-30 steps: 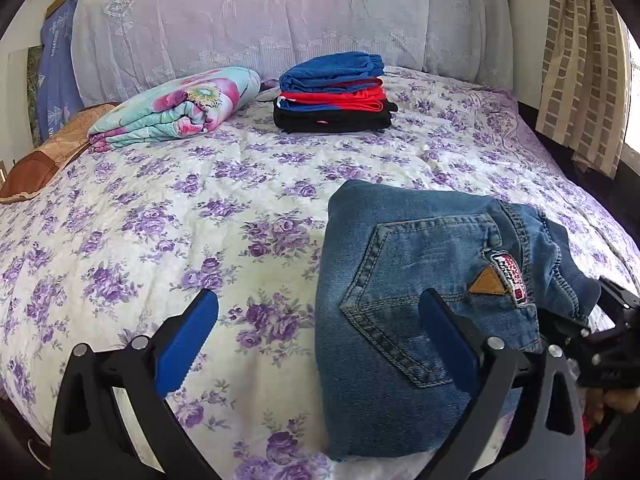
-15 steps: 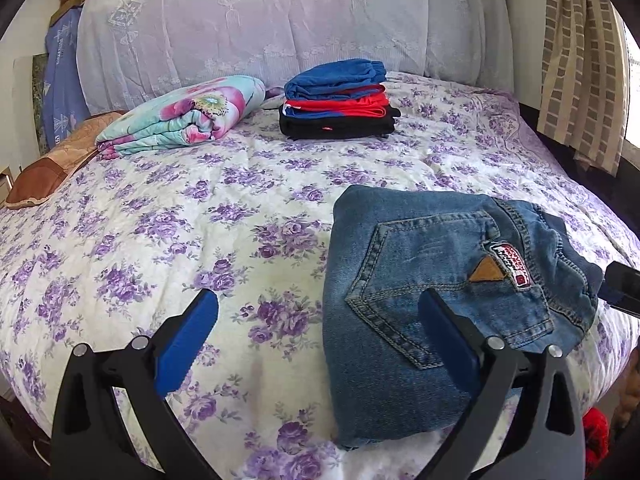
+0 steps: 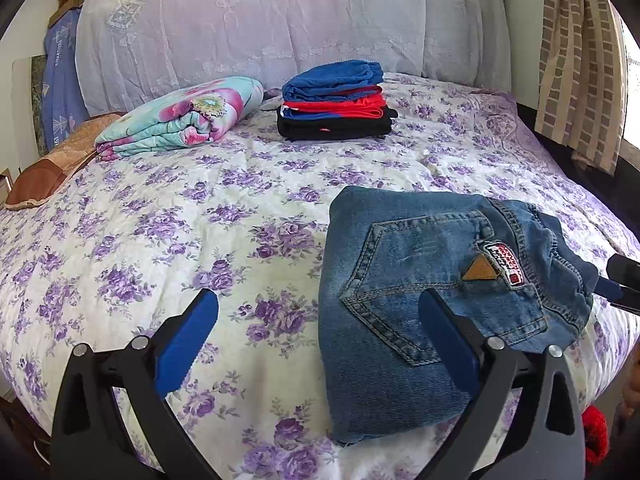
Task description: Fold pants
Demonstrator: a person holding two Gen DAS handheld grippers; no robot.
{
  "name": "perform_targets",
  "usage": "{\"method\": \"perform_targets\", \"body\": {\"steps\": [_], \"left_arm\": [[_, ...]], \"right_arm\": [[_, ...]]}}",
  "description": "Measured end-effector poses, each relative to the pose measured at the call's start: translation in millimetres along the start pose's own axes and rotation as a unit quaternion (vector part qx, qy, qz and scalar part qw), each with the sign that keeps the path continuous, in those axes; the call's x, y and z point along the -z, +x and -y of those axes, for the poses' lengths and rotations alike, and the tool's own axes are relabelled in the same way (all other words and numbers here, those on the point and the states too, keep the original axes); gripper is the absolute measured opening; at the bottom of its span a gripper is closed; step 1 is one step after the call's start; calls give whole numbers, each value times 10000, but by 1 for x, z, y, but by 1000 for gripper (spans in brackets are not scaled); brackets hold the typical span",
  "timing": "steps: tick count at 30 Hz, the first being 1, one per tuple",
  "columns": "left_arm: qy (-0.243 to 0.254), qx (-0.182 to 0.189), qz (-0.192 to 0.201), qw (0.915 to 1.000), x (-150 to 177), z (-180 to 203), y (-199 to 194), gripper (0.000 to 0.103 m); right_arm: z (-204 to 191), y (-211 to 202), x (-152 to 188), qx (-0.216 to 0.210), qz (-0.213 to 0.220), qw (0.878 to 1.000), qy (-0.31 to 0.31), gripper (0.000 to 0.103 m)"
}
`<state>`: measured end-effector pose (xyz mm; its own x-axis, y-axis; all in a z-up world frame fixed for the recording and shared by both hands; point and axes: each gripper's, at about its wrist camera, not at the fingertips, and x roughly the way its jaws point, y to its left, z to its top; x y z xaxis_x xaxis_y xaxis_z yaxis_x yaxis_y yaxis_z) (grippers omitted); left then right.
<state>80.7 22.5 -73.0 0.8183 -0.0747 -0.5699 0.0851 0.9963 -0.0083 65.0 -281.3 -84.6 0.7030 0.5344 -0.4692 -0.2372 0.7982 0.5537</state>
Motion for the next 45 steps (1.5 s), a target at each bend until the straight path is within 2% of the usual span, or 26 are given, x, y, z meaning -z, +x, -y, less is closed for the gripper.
{"method": "perform_targets", "body": {"steps": [8,14,17,23,29,30,31,32,34,36,38,41,45], "left_arm": [[-9,253,-125,9996,0,6,1,98],[-245,986,-480,9937,3,7,21,98],[-502,1332,-663,9876,3,3,35,99],[-1089,2065,-1152,9655,3,-8,66,99],[-1133,2419,-1221,9559,4,-10,79,99],[-1129,2448,-1215,9553,4,-10,79,97],[-1103,2545,-1186,9534,5,-10,76,84],[-1065,2629,-1155,9519,4,-9,72,77],[-870,2529,-1077,9575,2,-4,66,72],[-827,2530,-1050,9582,-1,-3,65,69],[-884,2561,-1007,9573,-4,-5,64,57],[-706,2500,-853,9619,-12,-4,56,49],[-554,2407,-598,9672,-29,-3,44,46]], "right_arm": [[-1,9,0,0,-130,9999,-15,98],[3,34,-8,21,-474,9988,106,99],[6,47,-11,88,-681,9975,140,99],[10,66,-15,168,-867,9960,132,99],[7,84,-15,102,-914,9957,-105,99],[3,87,-14,98,-949,9952,-223,98],[0,88,-13,127,-947,9949,-318,95],[-3,88,-12,155,-932,9946,-429,89],[-11,84,-11,213,-879,9936,-670,80],[-17,82,-11,276,-836,9926,-835,73],[-23,78,-11,361,-754,9914,-1011,68],[-37,75,-14,505,-653,9875,-1341,59],[-46,67,-31,430,-532,9867,-1475,54]]}}
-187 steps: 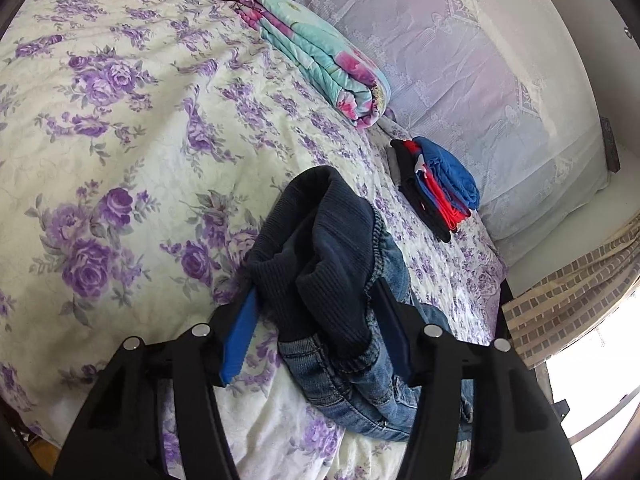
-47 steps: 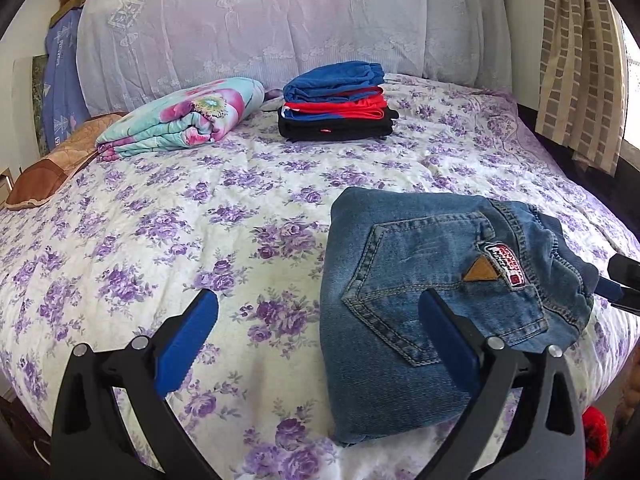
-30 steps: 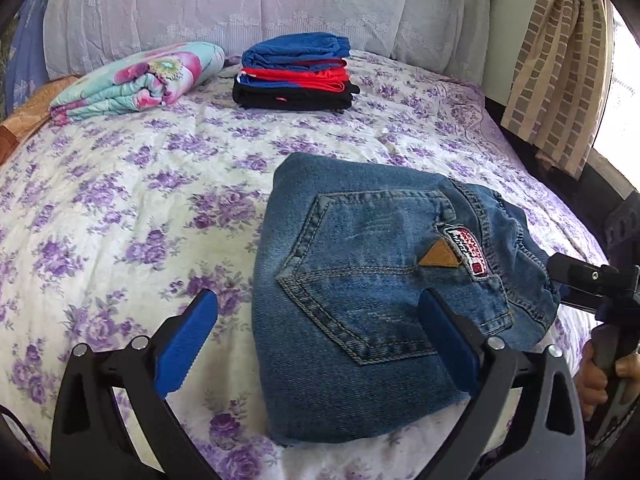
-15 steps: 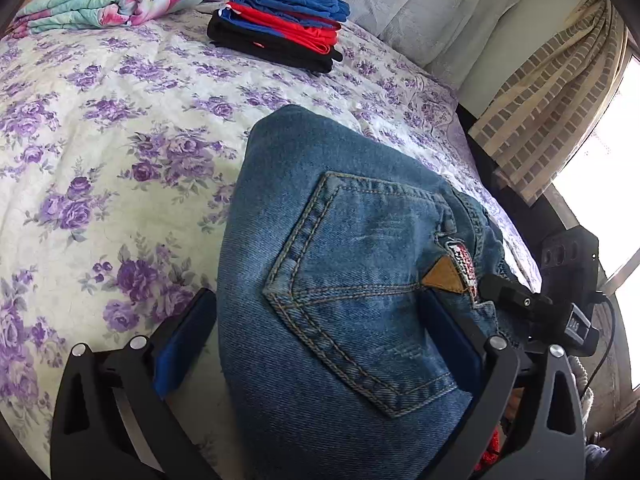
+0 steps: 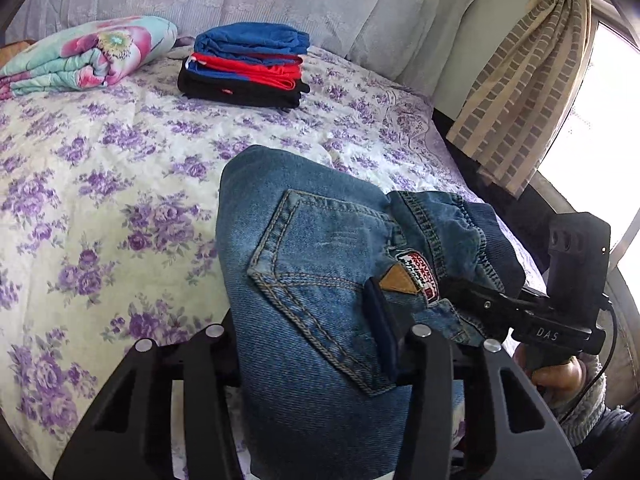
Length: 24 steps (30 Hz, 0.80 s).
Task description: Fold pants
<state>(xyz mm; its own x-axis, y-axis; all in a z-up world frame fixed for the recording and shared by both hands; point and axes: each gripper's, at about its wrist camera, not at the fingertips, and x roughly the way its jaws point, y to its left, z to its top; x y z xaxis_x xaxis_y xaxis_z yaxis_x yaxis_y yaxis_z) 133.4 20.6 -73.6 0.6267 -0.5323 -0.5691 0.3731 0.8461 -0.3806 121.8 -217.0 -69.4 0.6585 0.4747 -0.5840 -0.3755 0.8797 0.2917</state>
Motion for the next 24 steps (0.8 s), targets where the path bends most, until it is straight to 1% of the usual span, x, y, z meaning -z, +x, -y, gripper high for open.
{"method": "perform_targets", "body": {"steps": [2,5,10,13,16,19,21,24], "left_arm": [[107,-78,145,9998,-14,3,-4,46],[224,-165,300,9992,-45,4,-7,46],[387,-378,547,9970,-115,-2,0,46],[443,-519,714,9951,-159,-14,11,46],[393,-639,787,9941,-191,-34,28,46],[347,-798,797,9930,-210,-57,51,46],[253,-898,741,9929,-216,-74,70,46],[33,-1010,512,9936,-216,-104,106,46]], "right_arm": [[-3,-3,-15,45,131,9998,-106,54],[-3,-1,-45,8,307,9994,-169,54],[5,20,-113,-47,564,9981,-240,54],[9,41,-154,-34,723,9970,-286,54],[20,72,-192,-94,745,9970,-185,54],[33,111,-219,-144,672,9976,-82,54],[43,140,-229,-177,551,9983,45,53],[60,189,-232,-167,243,9992,276,54]]}}
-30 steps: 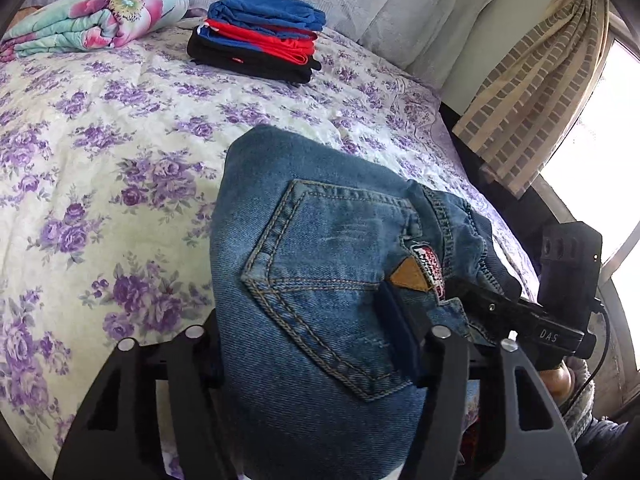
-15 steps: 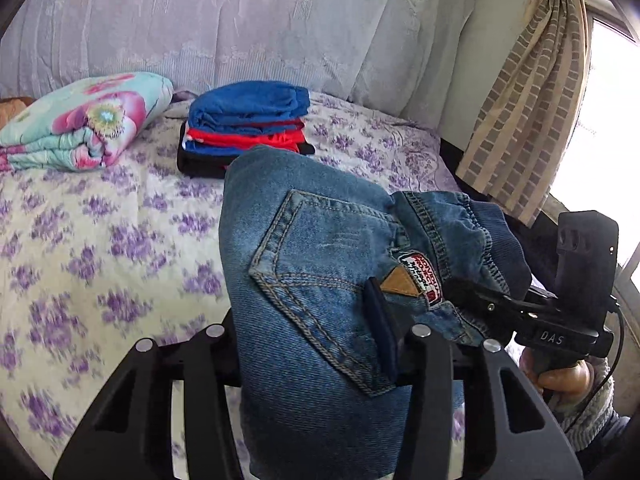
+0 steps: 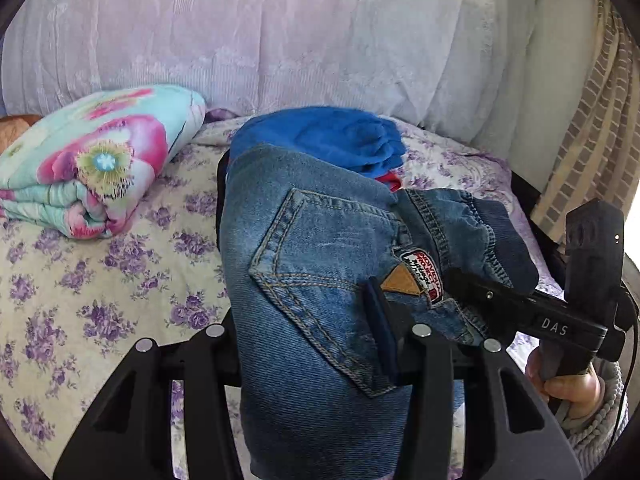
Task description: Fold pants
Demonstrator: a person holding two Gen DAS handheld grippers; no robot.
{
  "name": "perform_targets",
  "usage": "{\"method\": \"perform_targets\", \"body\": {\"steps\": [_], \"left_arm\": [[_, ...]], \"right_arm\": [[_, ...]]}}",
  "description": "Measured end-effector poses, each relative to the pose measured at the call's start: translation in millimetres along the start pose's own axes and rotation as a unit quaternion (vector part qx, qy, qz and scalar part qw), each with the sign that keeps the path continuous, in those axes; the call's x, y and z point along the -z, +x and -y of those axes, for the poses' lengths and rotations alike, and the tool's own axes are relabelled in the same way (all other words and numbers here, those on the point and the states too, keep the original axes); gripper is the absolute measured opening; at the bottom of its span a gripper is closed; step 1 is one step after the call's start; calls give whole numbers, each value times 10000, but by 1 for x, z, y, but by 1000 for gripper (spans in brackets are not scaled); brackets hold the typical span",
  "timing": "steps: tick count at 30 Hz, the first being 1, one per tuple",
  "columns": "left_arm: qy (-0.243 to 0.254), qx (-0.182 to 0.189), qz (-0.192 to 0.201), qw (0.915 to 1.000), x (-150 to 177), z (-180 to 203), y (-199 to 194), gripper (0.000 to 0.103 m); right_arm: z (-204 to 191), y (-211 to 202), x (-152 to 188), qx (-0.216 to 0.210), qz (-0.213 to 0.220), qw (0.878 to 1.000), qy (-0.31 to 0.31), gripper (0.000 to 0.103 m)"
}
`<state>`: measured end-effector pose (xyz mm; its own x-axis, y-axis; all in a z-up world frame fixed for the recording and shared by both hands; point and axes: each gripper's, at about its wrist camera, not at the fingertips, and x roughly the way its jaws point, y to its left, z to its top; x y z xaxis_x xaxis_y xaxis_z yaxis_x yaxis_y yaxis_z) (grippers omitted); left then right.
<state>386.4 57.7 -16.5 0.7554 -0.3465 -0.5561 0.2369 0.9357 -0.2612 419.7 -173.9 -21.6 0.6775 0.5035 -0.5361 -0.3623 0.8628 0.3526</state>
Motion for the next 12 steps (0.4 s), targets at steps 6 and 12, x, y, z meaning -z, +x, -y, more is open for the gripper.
{"method": "perform_targets", "body": {"steps": [6,12], "left_arm": [[-810,-197,-631,9945,46,-54,86,84],[-355,-797,-163,9961,41,-44,55,86]], "right_arm": [[63,82,24,-237,-695,9923,998,77],[46,62,17,11,-419,9974,592,79]]}}
